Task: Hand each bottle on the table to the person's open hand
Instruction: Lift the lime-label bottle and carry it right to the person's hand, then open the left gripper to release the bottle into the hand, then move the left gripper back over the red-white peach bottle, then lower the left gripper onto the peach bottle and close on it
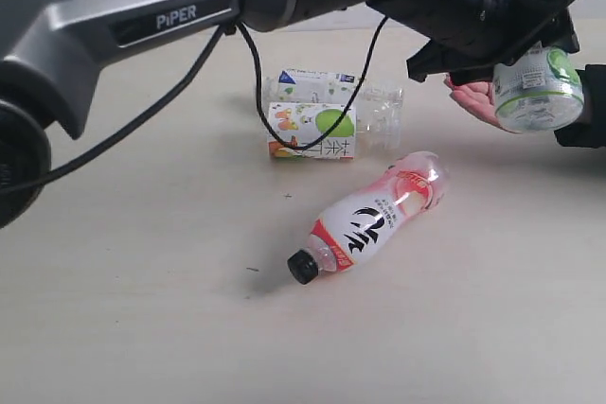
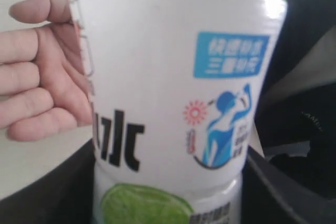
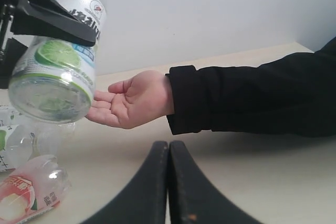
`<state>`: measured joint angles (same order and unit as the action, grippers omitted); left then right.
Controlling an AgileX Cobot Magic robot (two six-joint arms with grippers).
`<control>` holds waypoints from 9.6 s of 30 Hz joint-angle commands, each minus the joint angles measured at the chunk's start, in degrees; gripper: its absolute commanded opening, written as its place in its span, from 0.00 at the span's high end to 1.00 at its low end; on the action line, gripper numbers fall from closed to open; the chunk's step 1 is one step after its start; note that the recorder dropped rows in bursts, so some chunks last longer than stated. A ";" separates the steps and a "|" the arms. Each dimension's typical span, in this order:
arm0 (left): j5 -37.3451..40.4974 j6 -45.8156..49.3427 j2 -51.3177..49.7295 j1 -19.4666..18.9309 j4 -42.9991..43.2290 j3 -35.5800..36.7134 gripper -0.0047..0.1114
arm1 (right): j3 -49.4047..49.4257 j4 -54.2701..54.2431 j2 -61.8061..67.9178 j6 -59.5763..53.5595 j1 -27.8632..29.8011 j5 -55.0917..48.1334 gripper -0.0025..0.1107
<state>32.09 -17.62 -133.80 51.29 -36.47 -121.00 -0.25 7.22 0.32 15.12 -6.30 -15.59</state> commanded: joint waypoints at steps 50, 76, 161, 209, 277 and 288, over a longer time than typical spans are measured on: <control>-4.16 21.86 -10.99 -2.85 -39.15 -0.48 0.38 | 0.25 0.38 -0.32 -0.07 0.27 0.50 0.98; 0.98 28.10 -10.88 -3.67 -39.15 -0.48 0.16 | 0.25 0.38 -0.32 -0.07 0.27 0.50 0.98; 4.20 46.14 43.39 -17.33 7.79 52.31 0.96 | 0.25 0.38 -0.32 -0.07 0.27 0.50 0.98; 10.07 44.81 43.27 -16.73 12.02 51.08 0.96 | 0.25 0.38 -0.32 -0.07 0.27 0.50 0.98; 20.15 14.30 5.17 4.61 41.14 23.29 0.66 | 0.25 0.38 -0.32 -0.07 0.27 0.50 0.98; 28.46 14.30 6.16 4.61 40.99 19.00 0.96 | 0.25 0.38 -0.32 -0.07 0.27 0.50 0.98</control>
<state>58.91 -2.77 -128.93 55.63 5.03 -100.58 -0.25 7.22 0.32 15.12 -6.30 -15.59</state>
